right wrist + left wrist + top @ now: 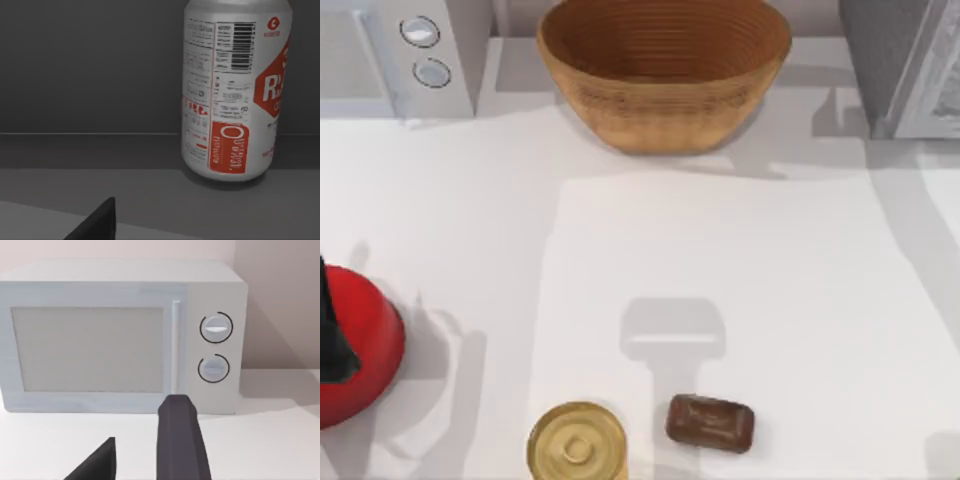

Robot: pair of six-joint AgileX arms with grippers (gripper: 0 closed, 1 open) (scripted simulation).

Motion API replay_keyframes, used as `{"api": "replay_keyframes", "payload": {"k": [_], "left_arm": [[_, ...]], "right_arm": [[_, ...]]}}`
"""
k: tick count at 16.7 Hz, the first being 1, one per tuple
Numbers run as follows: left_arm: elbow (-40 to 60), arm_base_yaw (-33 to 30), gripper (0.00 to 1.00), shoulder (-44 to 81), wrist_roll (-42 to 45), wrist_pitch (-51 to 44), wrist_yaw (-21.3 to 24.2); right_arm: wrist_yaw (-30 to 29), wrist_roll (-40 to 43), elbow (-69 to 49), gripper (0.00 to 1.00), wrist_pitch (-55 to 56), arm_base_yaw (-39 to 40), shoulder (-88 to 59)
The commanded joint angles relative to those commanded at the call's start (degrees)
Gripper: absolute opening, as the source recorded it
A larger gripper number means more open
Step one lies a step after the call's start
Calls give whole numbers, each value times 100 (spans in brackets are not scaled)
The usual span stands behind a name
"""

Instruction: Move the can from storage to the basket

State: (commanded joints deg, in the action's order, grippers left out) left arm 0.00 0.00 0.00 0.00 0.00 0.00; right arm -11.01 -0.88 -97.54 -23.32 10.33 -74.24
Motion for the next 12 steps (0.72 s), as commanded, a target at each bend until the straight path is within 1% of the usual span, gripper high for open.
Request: {"api": "replay_keyframes", "payload": {"k": [3, 8, 12], "left_arm": [[0, 0, 100, 0, 0, 0, 0], [0, 0, 100, 0, 0, 0, 0], [0, 0, 100, 0, 0, 0, 0]], "right_arm": [[-26, -2, -226, 100, -60, 25, -180], [-17, -2, -227, 100, -44, -5, -178], [120, -2, -701, 100, 94, -176, -749]]}}
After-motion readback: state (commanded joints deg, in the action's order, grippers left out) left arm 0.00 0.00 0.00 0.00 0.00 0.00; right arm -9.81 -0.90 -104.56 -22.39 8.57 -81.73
